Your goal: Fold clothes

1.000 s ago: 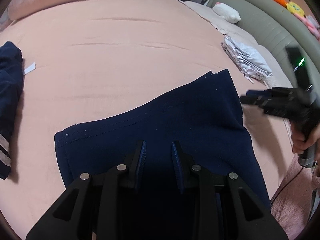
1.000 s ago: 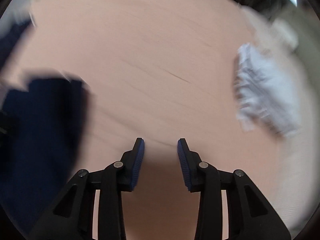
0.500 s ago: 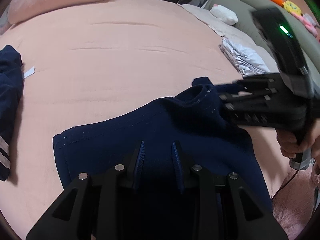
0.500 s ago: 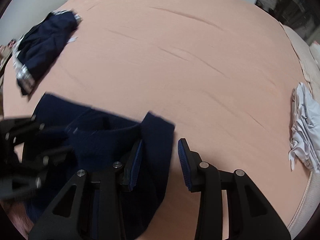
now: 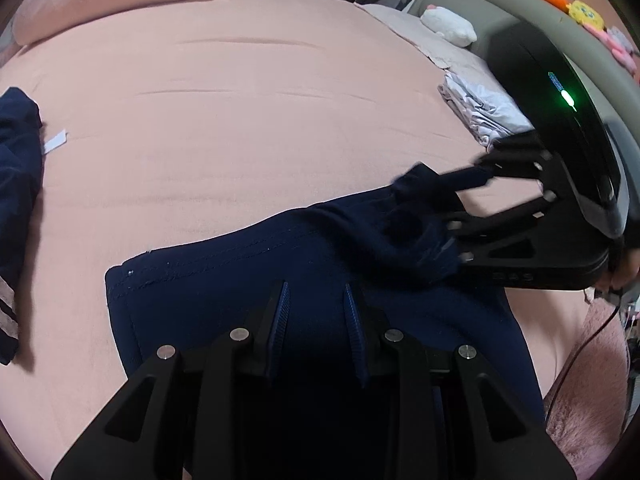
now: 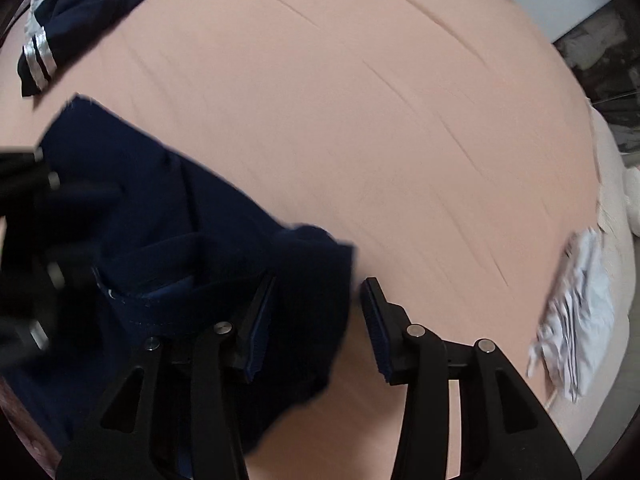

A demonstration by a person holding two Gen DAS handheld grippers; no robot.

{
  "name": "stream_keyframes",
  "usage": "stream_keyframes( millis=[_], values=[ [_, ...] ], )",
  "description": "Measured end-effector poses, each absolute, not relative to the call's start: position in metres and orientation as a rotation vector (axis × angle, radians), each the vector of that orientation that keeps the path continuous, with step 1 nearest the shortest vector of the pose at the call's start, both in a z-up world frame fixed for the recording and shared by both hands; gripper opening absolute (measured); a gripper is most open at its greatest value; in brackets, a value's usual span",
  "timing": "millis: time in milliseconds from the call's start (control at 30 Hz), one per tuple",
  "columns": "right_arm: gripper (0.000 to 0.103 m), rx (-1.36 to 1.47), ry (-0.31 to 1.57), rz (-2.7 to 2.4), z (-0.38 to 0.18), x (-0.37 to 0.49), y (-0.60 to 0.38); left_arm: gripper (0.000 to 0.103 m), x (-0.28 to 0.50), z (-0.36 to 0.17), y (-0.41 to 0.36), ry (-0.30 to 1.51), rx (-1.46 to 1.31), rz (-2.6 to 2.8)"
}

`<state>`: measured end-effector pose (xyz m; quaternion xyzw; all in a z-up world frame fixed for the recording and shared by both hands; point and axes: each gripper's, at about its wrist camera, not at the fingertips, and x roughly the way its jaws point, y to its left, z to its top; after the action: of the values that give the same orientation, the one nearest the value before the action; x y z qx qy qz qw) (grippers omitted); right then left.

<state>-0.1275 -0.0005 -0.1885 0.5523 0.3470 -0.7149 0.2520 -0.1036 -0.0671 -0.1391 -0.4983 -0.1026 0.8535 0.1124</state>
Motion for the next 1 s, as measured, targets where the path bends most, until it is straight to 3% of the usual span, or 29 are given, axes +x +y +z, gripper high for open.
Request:
stream_keyframes(
  millis=[267,300,333,367,533,633,733,833,867,1000],
  values=[
    [0.043,1.469,0.956,-2.184,-0.184,-0.123,0.066,0.03,-0.103,-0.141,-0.067,-0.302,-1.457,2.508],
    [0.043,1.478,0.896,-2.225,-0.18,-0.127,0.077,0.03,-0.103,-0.141,-0.067,-0.311,-1.456,2.507],
    [0.034,1.494,0.849,-2.28,-0.176,-0.132,0.09,0.03,-0.103,-0.142,-0.068,-0.314,-1.456,2.506],
    [0.033,1.509,0.801,-2.335,-0.171,-0.136,0.103,0.03,-0.103,-0.142,-0.068,-0.312,-1.456,2.505],
    [0.033,1.491,0.328,-2.349,-0.139,-0.138,0.145,0.032,-0.1,-0.14,-0.073,-0.364,-1.428,2.503],
    [0.035,1.379,0.411,-2.246,-0.133,-0.11,0.118,0.033,-0.096,-0.128,-0.08,-0.403,-1.39,2.522],
    [0.043,1.335,0.537,-2.154,-0.145,-0.089,0.088,0.041,-0.097,-0.125,-0.085,-0.392,-1.415,2.541],
    [0.043,1.381,0.691,-2.235,-0.168,-0.103,0.088,0.037,-0.1,-0.136,-0.098,-0.422,-1.472,2.531],
    [0.046,1.412,0.629,-2.267,-0.173,-0.113,0.093,0.037,-0.101,-0.134,-0.105,-0.477,-1.463,2.54],
    [0.049,1.463,0.073,-2.346,-0.161,-0.131,0.138,0.038,-0.099,-0.12,-0.132,-0.577,-1.413,2.641]
  ],
)
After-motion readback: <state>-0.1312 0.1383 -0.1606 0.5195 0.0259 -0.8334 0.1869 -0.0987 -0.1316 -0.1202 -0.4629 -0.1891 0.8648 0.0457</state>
